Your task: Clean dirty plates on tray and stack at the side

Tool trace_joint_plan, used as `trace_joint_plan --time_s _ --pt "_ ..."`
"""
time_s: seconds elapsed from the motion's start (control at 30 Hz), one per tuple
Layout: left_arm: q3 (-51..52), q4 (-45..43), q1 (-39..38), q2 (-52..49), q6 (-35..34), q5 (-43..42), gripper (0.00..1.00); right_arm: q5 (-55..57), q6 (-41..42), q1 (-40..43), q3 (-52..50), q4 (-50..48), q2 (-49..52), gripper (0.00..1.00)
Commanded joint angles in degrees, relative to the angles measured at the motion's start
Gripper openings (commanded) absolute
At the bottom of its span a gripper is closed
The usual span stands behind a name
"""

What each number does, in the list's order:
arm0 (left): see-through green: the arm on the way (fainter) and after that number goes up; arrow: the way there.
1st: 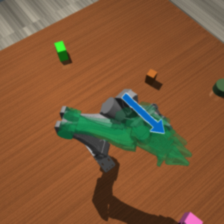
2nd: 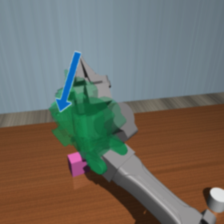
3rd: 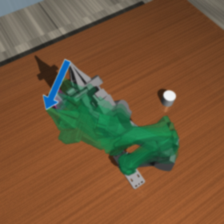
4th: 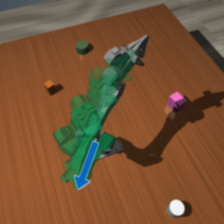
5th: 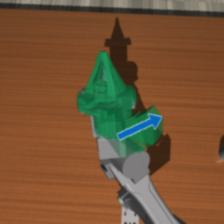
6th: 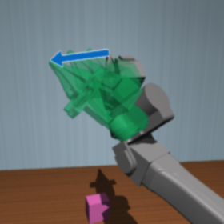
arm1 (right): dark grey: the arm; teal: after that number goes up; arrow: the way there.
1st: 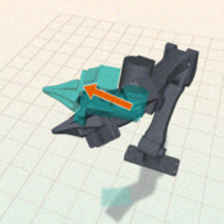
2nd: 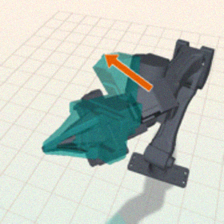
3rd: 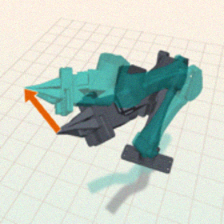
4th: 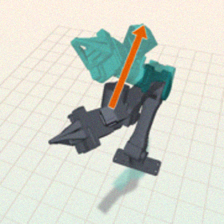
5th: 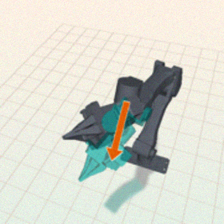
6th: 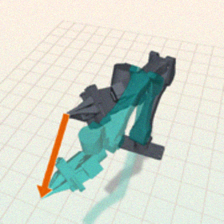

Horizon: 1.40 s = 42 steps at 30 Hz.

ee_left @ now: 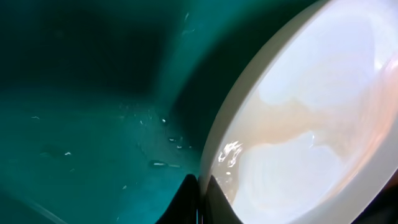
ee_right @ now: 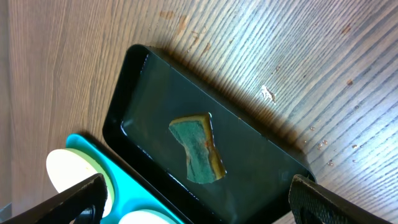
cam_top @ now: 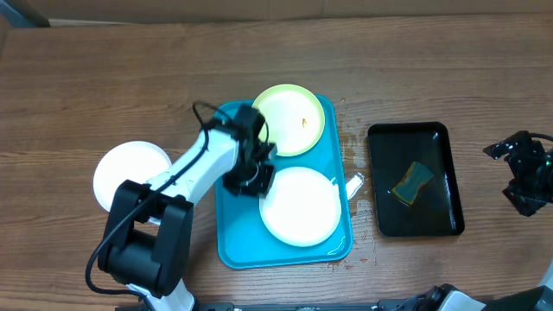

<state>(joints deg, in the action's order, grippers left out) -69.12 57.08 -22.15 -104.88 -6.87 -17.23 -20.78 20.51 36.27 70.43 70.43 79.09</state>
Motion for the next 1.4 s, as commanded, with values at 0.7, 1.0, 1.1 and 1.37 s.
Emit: trace_joint_plan --time_s 0.7,1.0,1.1,1.37 --pt "-32.65 -20.24 -33.77 -6.03 3.19 57.55 0.04 -0.37 -0.66 -0.31 0.31 -0.22 -0.22 0.95" --pt "-32.65 -27.96 -41.11 -9.09 16.68 75.54 0.04 -0.37 -0.66 -0.31 0.31 -0.24 -0.22 0.95" --pt "-32.65 -31.19 -42.53 -9.07 20.70 79.36 0.04 -0.37 -0.66 -0.31 0.31 -0.24 -0.22 0.95" --pt "-32.65 -36.41 -44.54 -9.07 27.39 83.69 0.04 -0.37 -0.66 -0.31 0.31 -0.26 -0.22 0.95"
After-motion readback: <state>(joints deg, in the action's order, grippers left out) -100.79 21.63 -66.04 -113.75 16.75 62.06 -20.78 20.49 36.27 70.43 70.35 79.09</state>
